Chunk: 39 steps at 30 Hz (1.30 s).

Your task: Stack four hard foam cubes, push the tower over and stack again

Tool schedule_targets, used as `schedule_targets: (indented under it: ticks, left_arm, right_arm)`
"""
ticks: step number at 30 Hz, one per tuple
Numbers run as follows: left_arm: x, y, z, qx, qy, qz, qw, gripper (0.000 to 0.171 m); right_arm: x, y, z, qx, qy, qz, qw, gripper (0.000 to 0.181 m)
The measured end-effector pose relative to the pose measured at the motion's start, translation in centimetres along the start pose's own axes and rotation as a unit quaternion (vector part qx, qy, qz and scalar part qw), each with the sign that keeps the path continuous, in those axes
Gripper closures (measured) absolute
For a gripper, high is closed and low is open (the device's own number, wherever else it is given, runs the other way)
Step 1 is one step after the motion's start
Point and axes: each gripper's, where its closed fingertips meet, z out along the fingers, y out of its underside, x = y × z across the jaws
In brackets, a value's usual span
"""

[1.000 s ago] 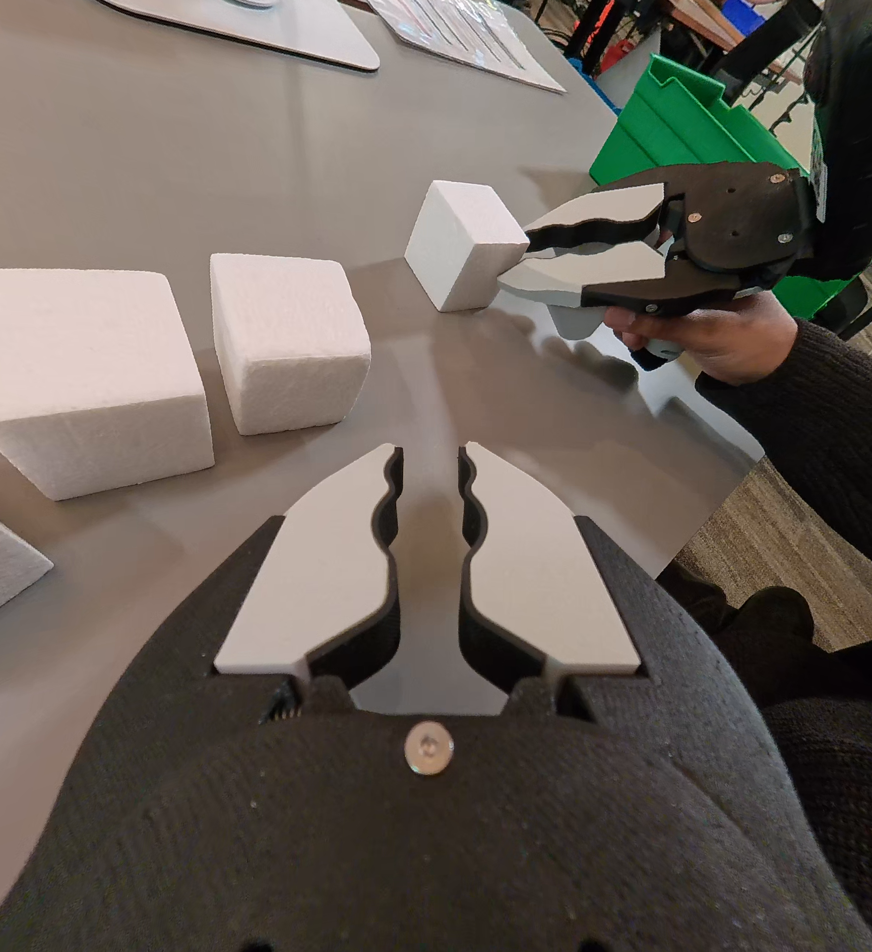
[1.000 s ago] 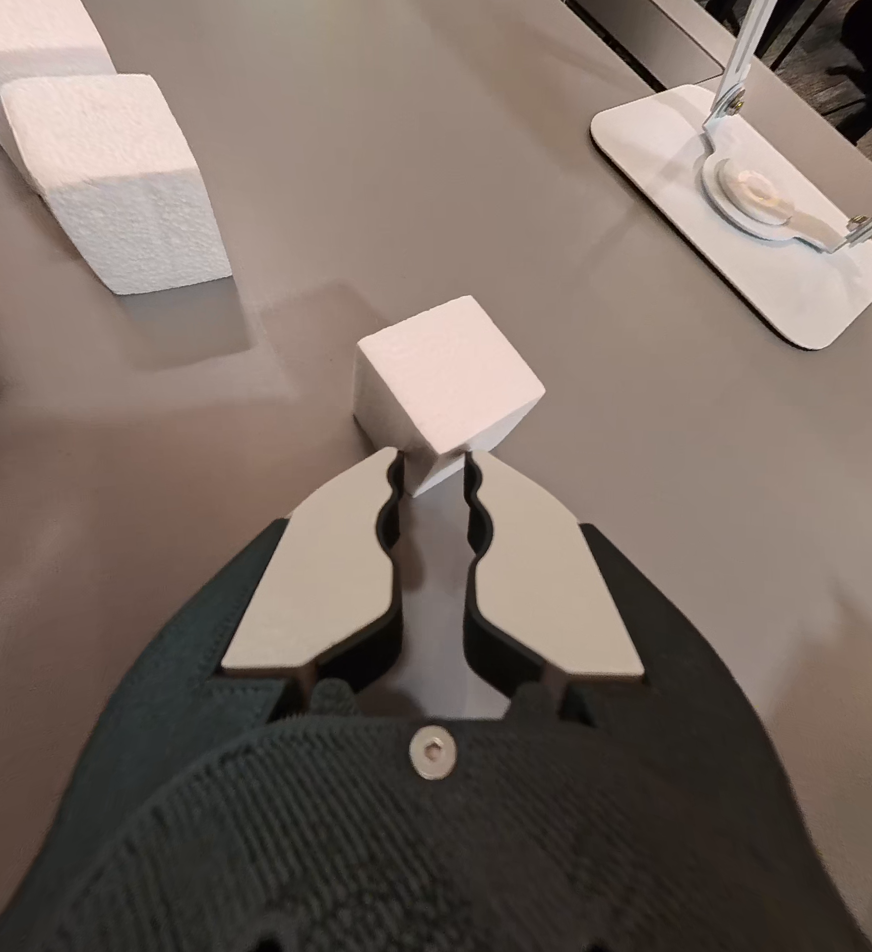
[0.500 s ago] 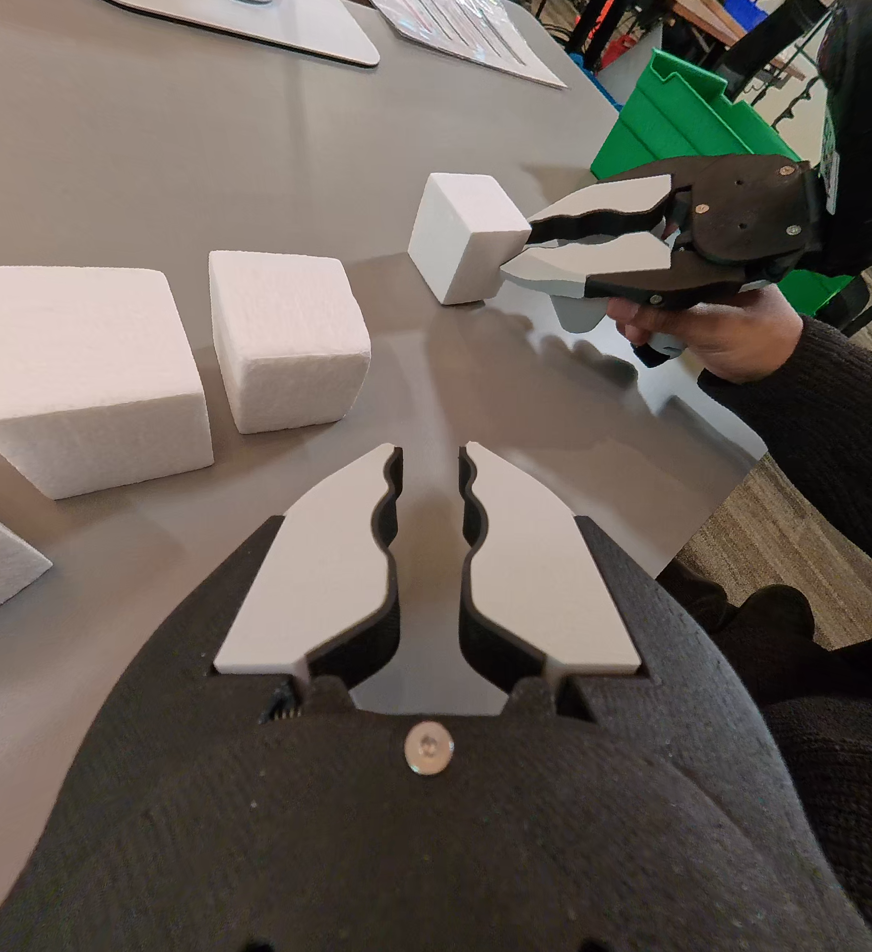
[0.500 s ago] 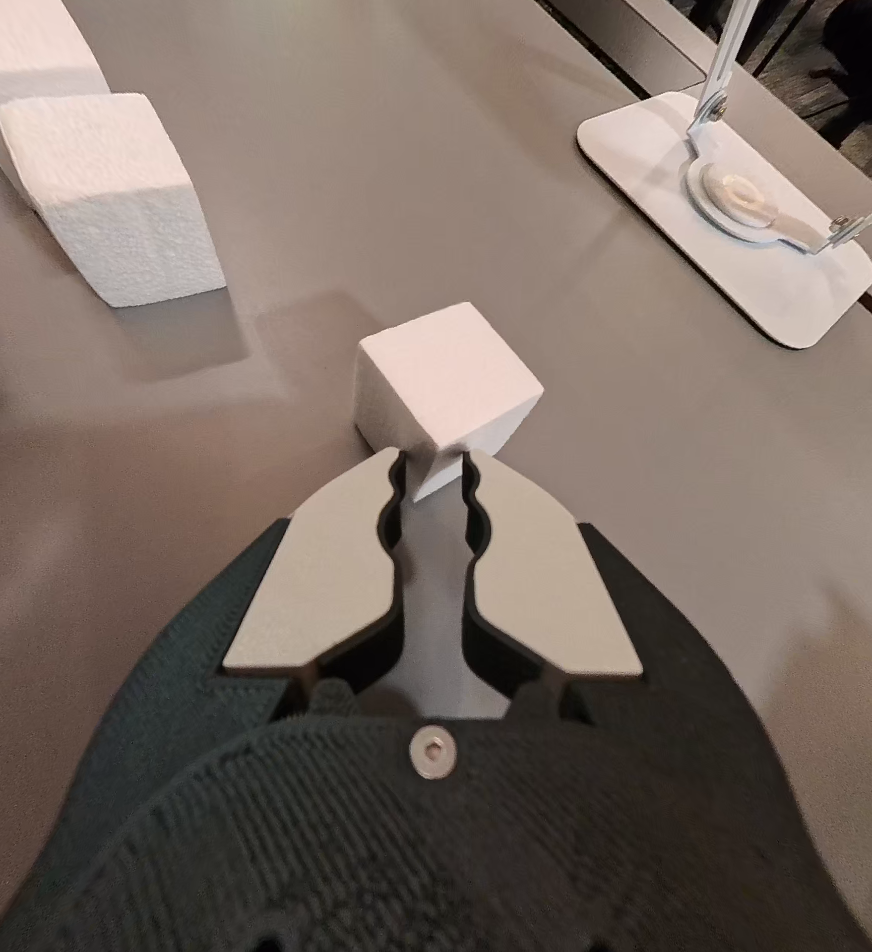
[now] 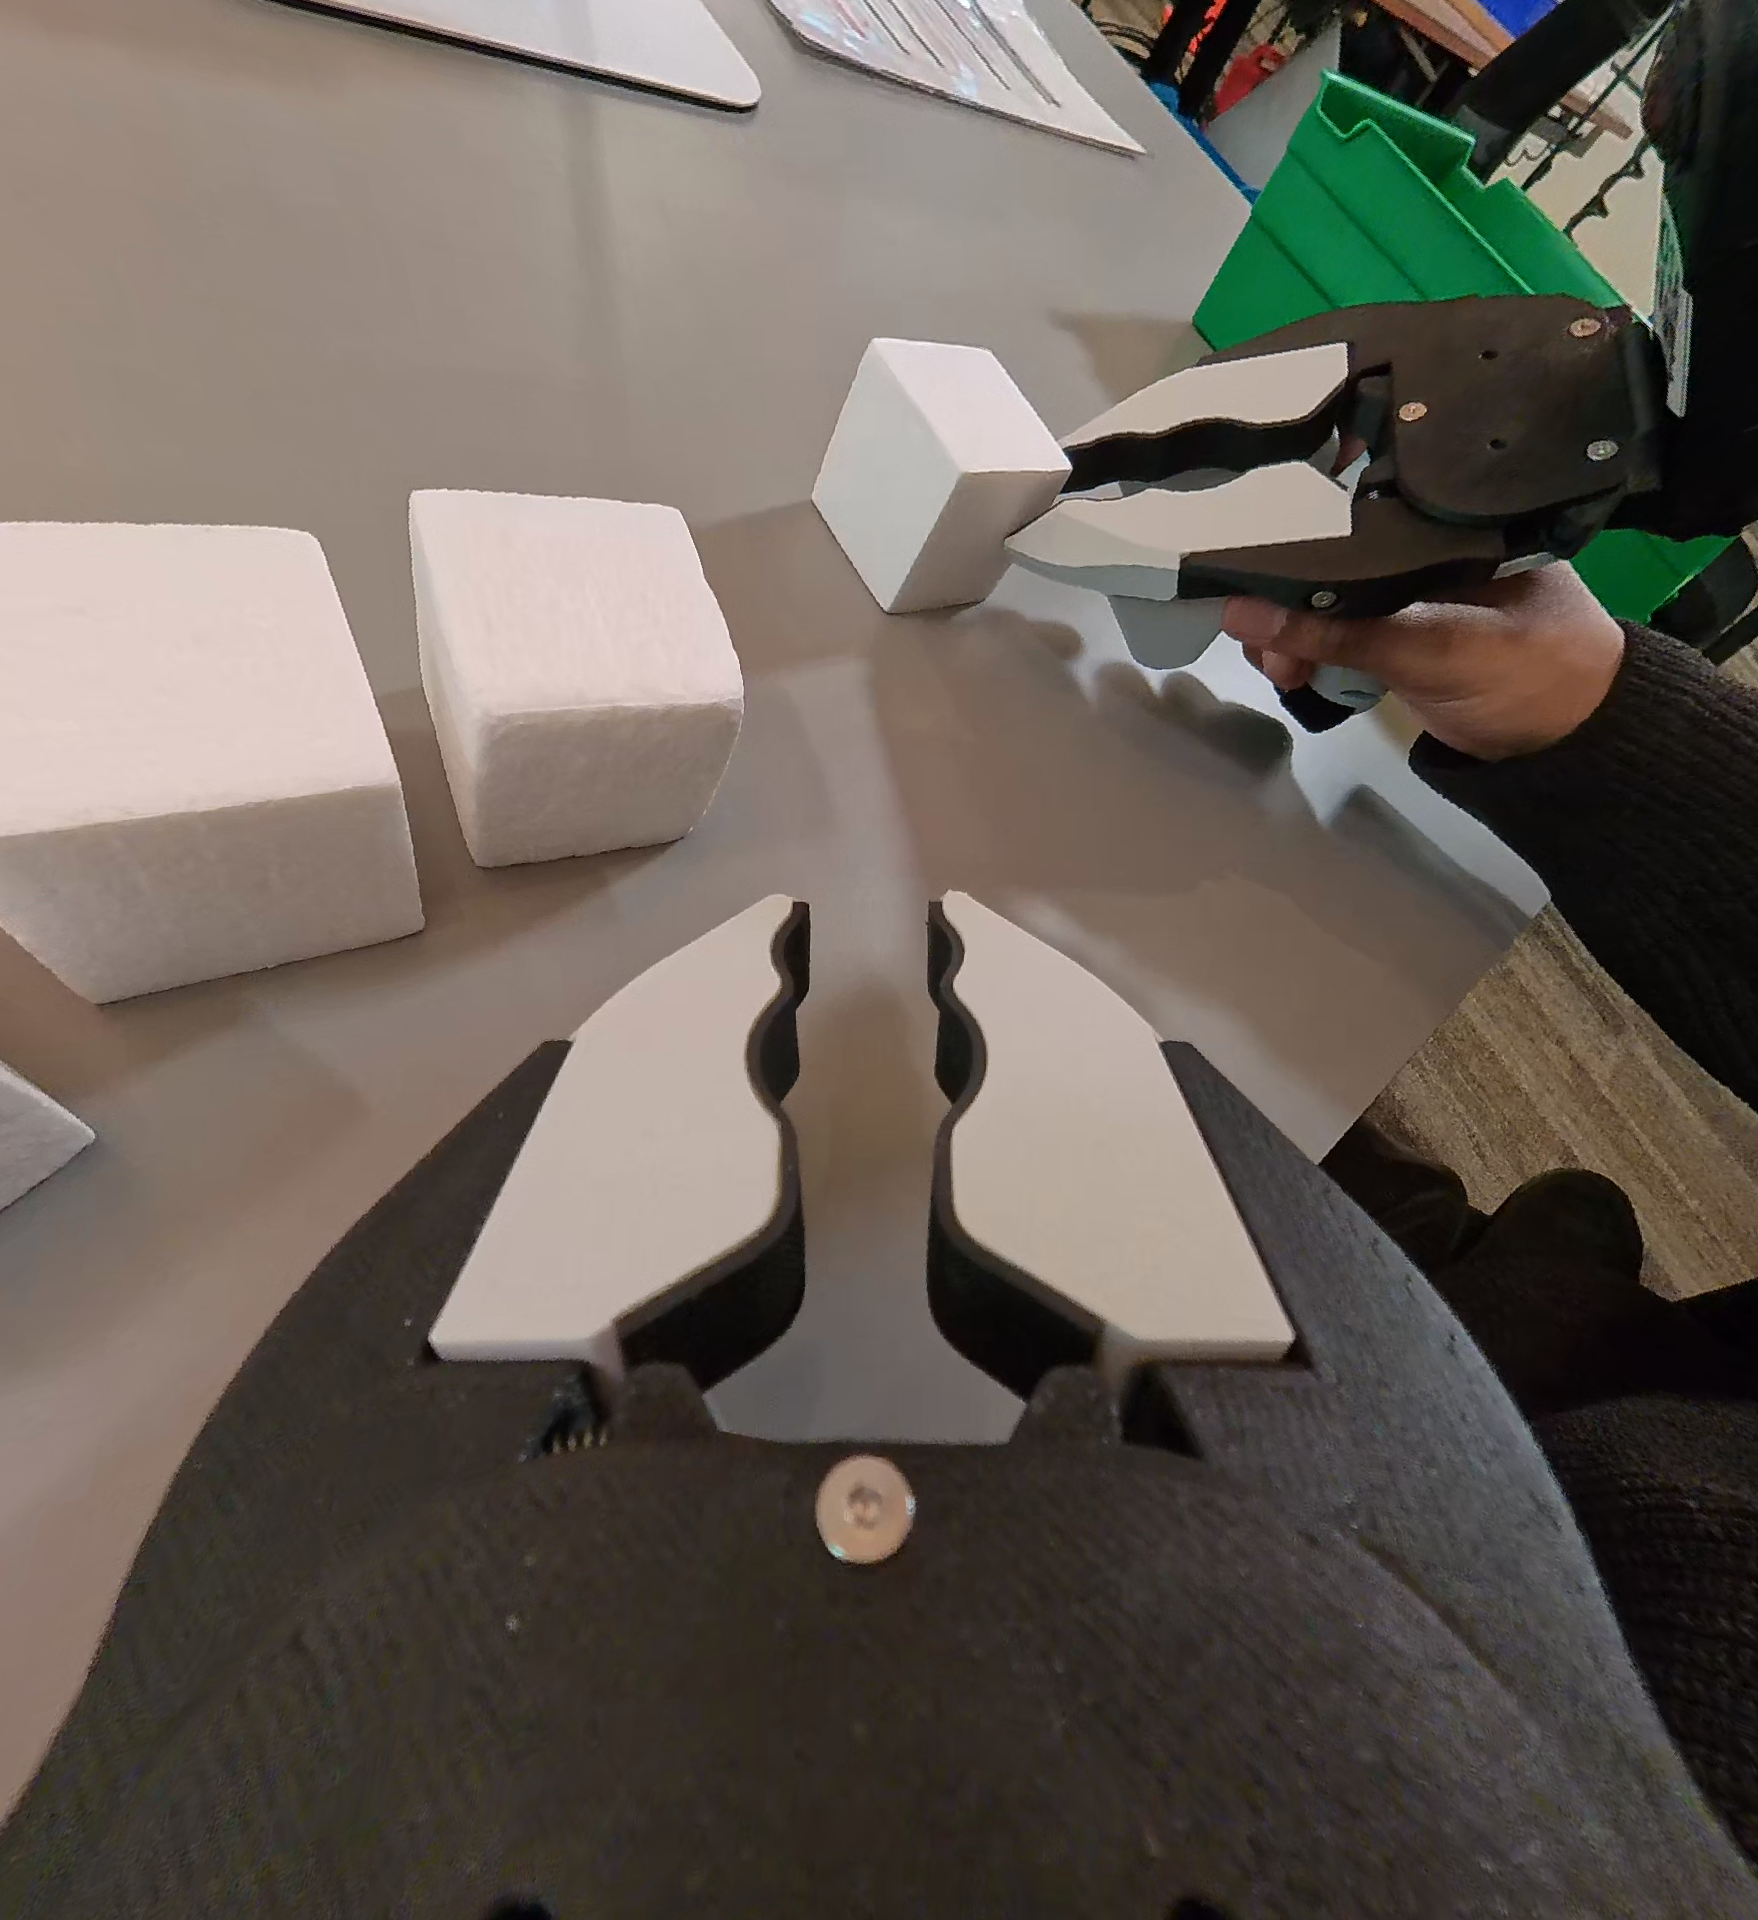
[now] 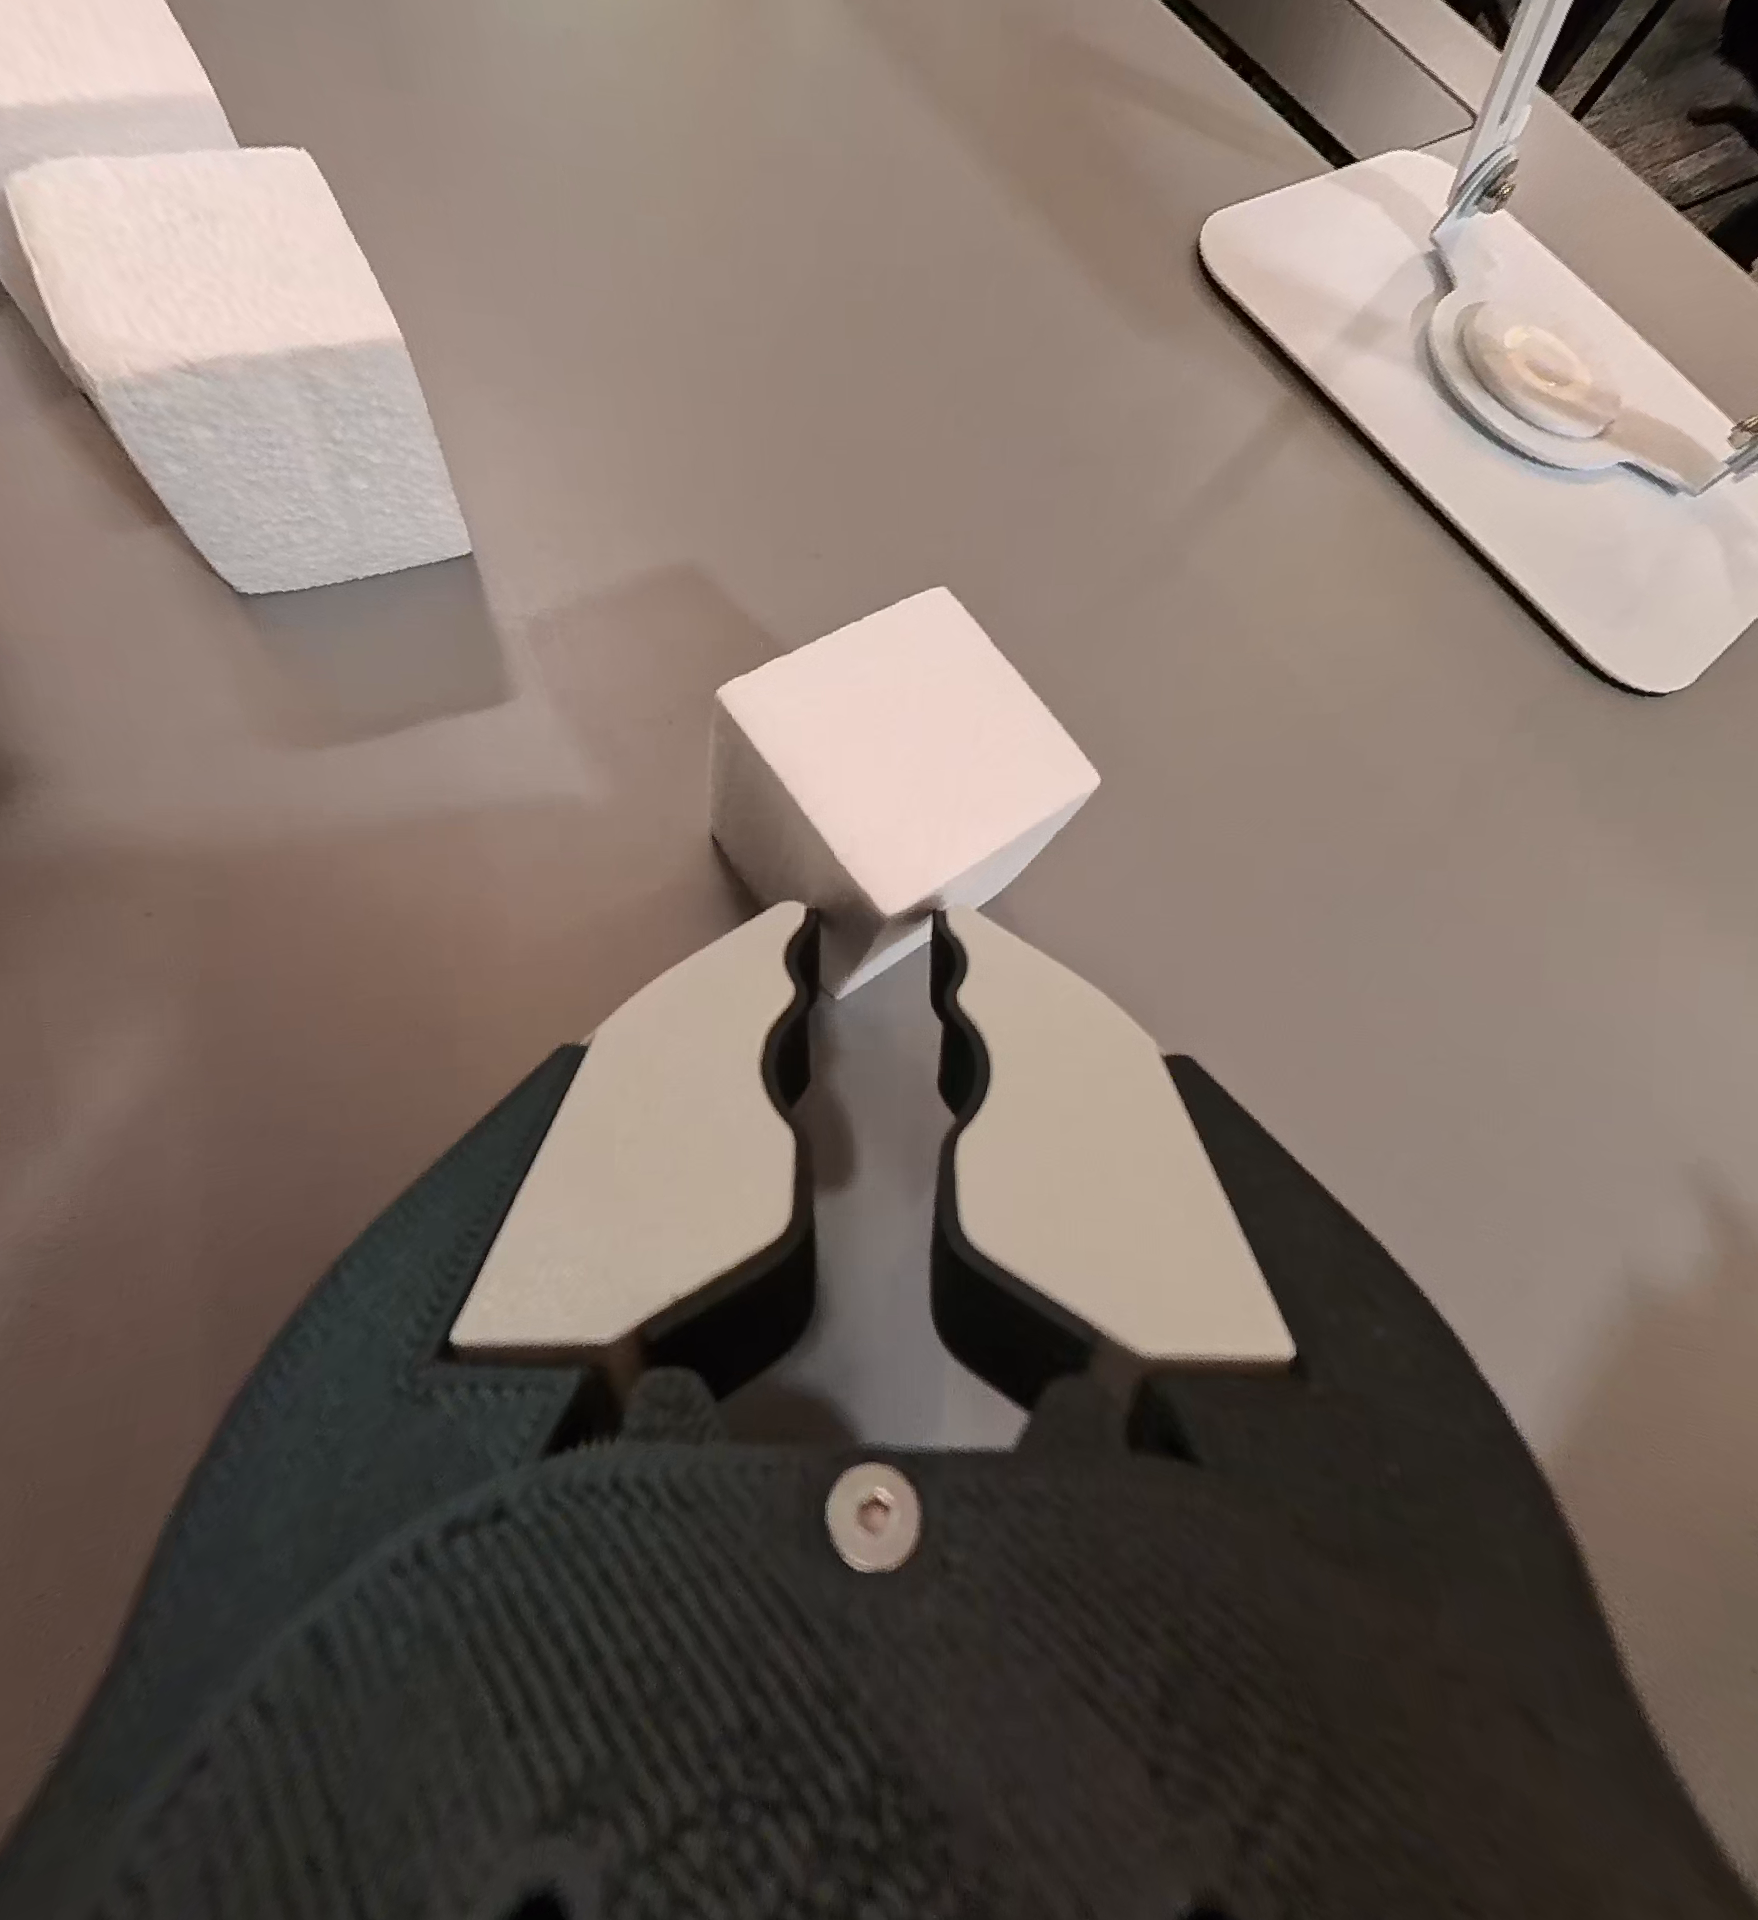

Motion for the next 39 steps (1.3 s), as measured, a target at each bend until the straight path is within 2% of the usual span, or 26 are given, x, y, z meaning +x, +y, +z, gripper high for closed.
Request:
schedule_targets:
  ticks: [27,31,35,37,39]
  left_arm:
    - [0.0,0.1,0.0,-0.003,-0.001,-0.001,1.0,0.149]
    - [0.0,0.1,0.0,-0.002,-0.001,-0.001,1.0,0.149]
    - [-0.1,0.1,0.0,-0.002,-0.001,-0.002,1.0,0.149]
    - [-0.1,0.0,0.0,-0.001,-0.002,-0.002,1.0,0.149]
    - [-0.3,-0.2,-0.1,0.005,-0.007,-0.004,1.0,0.15]
  right_arm:
    - [0.0,0.1,0.0,-0.004,0.002,0.001,1.0,0.16]
    - [-0.1,0.1,-0.2,-0.009,-0.005,-0.002,1.0,0.149]
    - [0.1,-0.2,-0.8,-0.009,-0.004,-0.004,1.0,0.145]
    - [0.2,-0.8,-1.4,-0.01,0.003,-0.004,1.0,0.143]
    - [-0.5,-3.0,-2.5,0.022,0.008,-0.01,1.0,0.14]
